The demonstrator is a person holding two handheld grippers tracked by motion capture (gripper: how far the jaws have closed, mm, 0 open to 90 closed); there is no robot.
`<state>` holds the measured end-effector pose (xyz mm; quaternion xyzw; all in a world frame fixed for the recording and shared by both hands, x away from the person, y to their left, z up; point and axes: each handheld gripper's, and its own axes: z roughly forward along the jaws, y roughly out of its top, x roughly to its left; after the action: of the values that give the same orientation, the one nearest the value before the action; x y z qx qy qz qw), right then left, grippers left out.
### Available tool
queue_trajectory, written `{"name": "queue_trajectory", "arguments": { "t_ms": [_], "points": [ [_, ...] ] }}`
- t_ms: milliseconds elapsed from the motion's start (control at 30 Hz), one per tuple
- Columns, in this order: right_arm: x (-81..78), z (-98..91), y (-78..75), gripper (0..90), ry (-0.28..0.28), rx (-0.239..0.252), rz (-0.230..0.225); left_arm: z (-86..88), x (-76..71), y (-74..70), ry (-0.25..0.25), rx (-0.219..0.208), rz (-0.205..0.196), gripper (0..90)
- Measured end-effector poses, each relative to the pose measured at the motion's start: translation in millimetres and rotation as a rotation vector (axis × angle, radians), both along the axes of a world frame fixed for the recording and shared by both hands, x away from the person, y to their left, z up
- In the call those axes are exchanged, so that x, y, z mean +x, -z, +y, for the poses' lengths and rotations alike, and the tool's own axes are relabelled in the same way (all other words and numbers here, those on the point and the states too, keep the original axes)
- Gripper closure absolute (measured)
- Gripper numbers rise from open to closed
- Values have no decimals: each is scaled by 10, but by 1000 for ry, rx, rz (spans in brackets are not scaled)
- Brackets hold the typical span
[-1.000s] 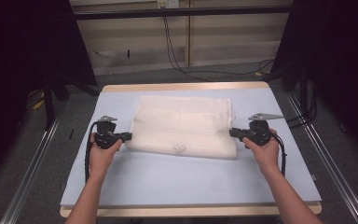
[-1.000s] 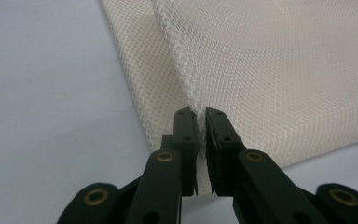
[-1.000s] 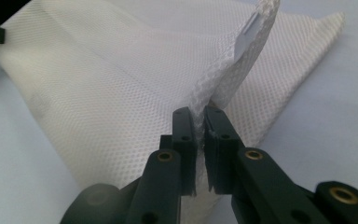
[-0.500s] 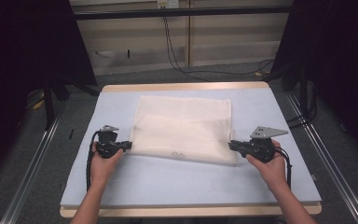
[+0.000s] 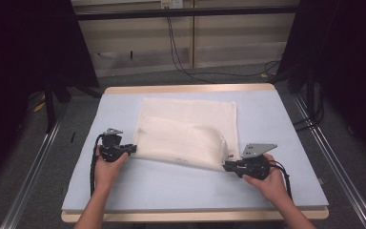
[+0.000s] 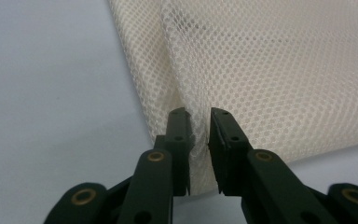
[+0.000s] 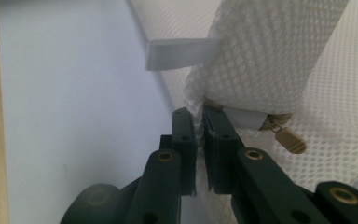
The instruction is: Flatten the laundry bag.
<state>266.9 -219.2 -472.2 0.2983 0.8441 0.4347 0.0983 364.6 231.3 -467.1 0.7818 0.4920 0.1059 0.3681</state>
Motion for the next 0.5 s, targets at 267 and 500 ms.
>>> {"name": "queue_trajectory", "arguments": {
  "t_ms": [267,500],
  "points": [
    [25,58,74,836,-23,-24,38,-70,220,-94,-7,-30,-30,583],
    [46,65,86,836,-14,-21,53,-141,439,-84,-16,-57,-29,549]
  ]
}}
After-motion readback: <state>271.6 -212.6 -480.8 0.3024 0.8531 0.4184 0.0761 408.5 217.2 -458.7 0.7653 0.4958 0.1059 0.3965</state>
